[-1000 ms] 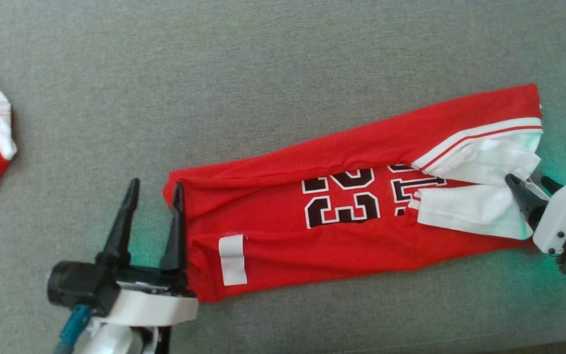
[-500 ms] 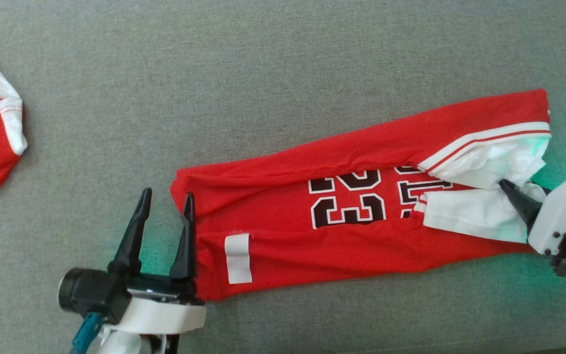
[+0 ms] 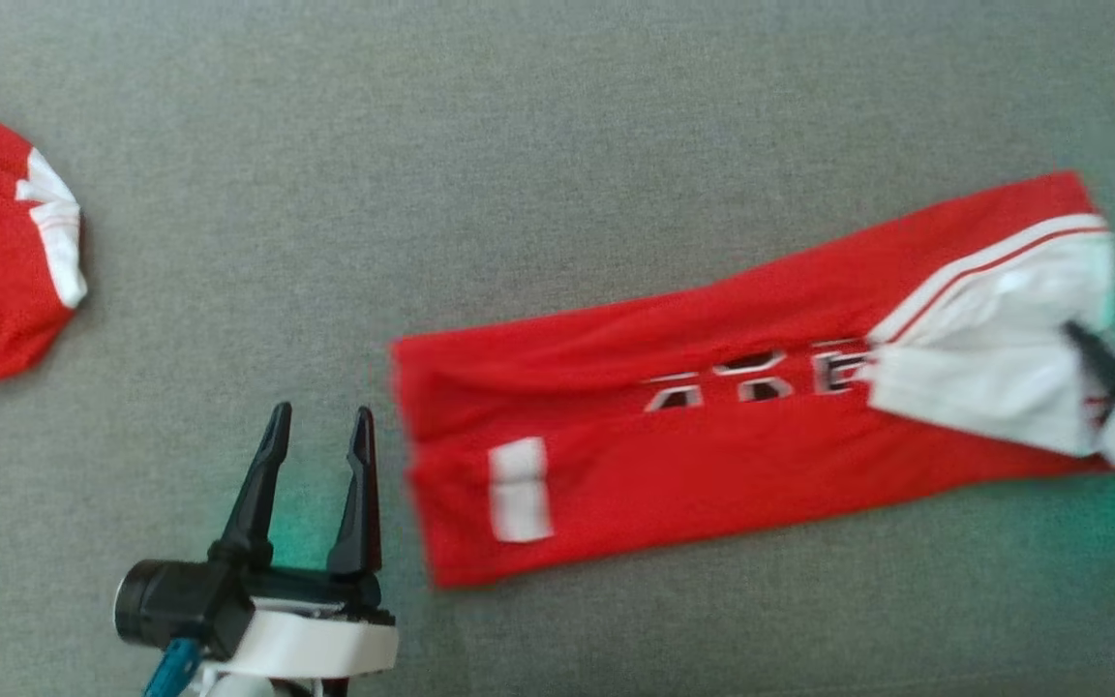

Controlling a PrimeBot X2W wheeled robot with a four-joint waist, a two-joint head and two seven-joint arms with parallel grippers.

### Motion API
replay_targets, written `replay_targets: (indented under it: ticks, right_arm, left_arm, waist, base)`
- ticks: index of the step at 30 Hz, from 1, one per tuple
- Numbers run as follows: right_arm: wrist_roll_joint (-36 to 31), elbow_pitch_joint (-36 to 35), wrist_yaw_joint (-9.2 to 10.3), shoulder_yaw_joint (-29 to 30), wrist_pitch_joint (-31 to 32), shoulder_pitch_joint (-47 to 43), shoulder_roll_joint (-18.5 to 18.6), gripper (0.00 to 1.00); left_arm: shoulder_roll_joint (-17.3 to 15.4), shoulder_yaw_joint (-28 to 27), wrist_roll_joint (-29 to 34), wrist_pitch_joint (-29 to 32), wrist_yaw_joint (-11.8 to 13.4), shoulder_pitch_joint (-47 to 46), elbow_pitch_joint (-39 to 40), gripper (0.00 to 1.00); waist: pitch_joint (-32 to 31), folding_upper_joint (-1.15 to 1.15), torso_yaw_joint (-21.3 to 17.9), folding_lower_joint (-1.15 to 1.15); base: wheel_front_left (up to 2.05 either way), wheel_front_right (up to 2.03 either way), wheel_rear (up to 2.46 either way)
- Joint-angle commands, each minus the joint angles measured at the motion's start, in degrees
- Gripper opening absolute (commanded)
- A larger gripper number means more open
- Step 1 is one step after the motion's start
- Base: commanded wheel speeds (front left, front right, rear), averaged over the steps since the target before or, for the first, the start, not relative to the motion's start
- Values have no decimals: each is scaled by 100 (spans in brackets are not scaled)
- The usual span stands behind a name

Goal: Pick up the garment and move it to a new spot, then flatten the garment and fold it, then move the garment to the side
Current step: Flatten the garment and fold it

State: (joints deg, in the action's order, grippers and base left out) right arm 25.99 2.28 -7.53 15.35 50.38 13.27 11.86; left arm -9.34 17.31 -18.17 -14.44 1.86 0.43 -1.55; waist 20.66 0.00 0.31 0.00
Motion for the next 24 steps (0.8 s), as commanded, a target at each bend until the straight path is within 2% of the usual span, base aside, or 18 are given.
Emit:
replay_targets:
  ticks: [1,7,12,18,24]
  right_arm:
    - [-70,-199,4,152,-71,212,286,0]
    - [-185,-172,4,539,-127,295,703,0]
    - [-30,-437,4,375,-39,252,892,0]
    - [384,-1415,4,-585,431,0,835,0]
    - [606,-2118,4,-1939,956,-217,600,0]
  left_arm:
    - [65,-290,87,-55,-64,14,102,100]
    - [295,-544,244,-55,-284,112,-64,100]
    - [428,-667,302,-55,-396,202,-191,100]
    - [582,-787,307,-55,-518,256,-309,100]
    - [637,-754,276,-55,-590,208,-428,100]
  waist:
    - [-72,0,16,0]
    - [-270,0,47,0]
    - [-431,0,54,0]
    - [-615,0,87,0]
    - [-693,0,213,0]
  base:
    - [0,0,0]
    - [0,0,0]
    - [0,0,0]
    - [0,0,0]
    - [0,0,0]
